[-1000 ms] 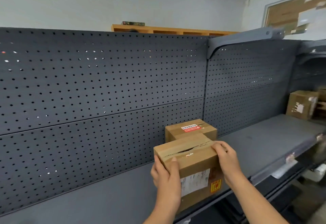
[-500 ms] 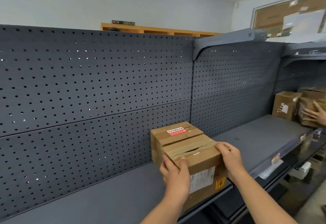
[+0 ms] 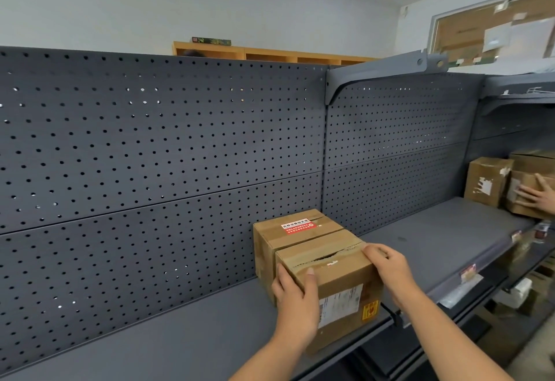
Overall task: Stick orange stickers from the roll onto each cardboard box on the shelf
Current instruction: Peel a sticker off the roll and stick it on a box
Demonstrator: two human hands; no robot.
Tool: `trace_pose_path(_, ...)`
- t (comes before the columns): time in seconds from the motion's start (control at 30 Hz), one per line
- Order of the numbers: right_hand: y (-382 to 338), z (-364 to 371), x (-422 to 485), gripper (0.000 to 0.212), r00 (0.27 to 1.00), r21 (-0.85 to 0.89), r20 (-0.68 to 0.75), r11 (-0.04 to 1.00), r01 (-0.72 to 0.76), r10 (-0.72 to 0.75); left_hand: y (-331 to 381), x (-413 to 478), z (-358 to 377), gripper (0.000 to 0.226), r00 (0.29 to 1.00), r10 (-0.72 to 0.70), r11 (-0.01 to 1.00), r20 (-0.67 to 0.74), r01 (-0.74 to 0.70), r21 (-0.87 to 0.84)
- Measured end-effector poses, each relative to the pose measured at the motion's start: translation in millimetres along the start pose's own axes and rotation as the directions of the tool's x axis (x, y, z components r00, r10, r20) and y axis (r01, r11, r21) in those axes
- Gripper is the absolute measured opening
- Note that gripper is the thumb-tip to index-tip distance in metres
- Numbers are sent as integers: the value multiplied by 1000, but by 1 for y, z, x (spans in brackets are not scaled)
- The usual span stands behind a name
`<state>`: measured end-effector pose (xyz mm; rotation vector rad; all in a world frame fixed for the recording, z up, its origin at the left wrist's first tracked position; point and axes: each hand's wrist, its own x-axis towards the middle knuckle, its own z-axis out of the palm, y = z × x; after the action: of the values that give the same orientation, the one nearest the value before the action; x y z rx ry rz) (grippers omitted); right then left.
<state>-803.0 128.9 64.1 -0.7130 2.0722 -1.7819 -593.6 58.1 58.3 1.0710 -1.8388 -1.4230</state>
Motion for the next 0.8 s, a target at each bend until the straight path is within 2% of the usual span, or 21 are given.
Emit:
trace_pose_path(0.13,-7,-7,2,18,997,-141,39,987,76,-71,-1,4,-7,81,998,51,997,-36,-49,52)
trace_pose_path(0.23,-14,-9,5,21,985,-322,31,931,172,-171,4,11,-15,58,992,114,985,-52,-106,133)
trace_pose_path(0.3,-22,-6,0,32,972,-443,41,868,224,-231,10,12,-23,45,987,157,964,-43,-143,226)
trace_pose_path(0.37,-28,1,-12,39,956,-510,61,814,277,-287,17,9,-32,46,973,227,925,-45,-201,323)
trace_pose_path(0.43,-35,10,-31,37,932,-559,99,755,342,-348,23,0,-42,51,946,318,867,-54,-267,420)
trace_pose_path(0.53,-37,25,-59,31,856,-671,182,575,467,-484,25,-24,-59,55,894,447,768,-17,-374,520)
trace_pose_path(0.6,-35,36,-77,32,804,-675,222,508,535,-551,20,-40,-75,54,859,512,695,23,-429,577)
trace_pose_path(0.8,-43,67,-127,47,736,-573,348,491,657,-580,-10,-59,-139,57,827,562,579,16,-407,706)
